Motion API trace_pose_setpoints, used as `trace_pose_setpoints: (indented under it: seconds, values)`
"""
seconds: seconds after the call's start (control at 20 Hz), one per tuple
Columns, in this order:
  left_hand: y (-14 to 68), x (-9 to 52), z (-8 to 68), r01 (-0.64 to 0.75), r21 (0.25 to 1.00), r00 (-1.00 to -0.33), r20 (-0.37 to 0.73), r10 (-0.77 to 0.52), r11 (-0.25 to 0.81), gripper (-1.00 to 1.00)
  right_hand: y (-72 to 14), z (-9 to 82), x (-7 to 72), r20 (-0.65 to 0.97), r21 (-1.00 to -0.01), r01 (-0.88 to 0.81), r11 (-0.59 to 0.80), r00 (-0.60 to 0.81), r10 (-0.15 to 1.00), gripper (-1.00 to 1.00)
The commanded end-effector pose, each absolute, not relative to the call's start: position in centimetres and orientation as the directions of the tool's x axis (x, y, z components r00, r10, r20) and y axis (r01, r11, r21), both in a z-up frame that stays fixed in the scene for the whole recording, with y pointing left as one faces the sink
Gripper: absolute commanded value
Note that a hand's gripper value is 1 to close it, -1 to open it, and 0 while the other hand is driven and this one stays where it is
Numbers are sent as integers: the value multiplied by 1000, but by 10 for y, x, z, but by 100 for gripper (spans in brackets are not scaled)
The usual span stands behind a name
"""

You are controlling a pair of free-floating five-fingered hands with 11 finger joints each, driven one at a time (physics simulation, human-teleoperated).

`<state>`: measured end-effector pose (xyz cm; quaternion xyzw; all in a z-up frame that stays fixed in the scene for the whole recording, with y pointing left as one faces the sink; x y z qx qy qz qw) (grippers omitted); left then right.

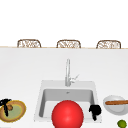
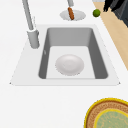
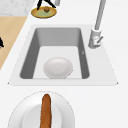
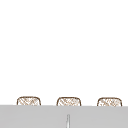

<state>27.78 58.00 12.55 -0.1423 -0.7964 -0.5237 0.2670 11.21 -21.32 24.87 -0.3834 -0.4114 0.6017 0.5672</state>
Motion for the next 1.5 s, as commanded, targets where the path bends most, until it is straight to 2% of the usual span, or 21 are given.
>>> trace_pose_setpoints:
  seconds: [0.0,0.45,0.5,0.7,0.75,0.85,1.05,1.2,1.45]
  values:
    - [583,289,99,550,734,-785,617,-52,400,-100,-213,249,112,5,-930,-367,-18,-63,998,0]
    - [606,311,79,573,691,-768,641,-6,440,-100,-213,249,112,5,-930,-367,-18,-63,998,0]
    - [604,308,81,564,700,-778,628,-2,438,100,-213,249,112,5,-930,-367,-18,-63,998,0]
    - [597,299,113,412,787,-877,479,-33,460,100,-213,249,112,5,-930,-367,-18,-63,998,0]
    - [599,300,114,369,805,-895,442,-56,465,-100,-213,249,112,5,-930,-367,-18,-63,998,0]
    - [599,298,117,288,801,-909,401,-113,525,-100,-213,249,112,5,-930,-367,-18,-63,998,0]
    - [601,291,118,263,796,-908,395,-139,545,-100,-213,249,112,5,-930,-367,-18,-63,998,0]
    - [595,283,124,232,808,-926,354,-131,542,-100,-213,249,112,5,-930,-367,-18,-63,998,0]
    - [581,264,146,260,836,-897,394,-200,483,-100,-213,249,112,5,-930,-367,-18,-63,998,0]
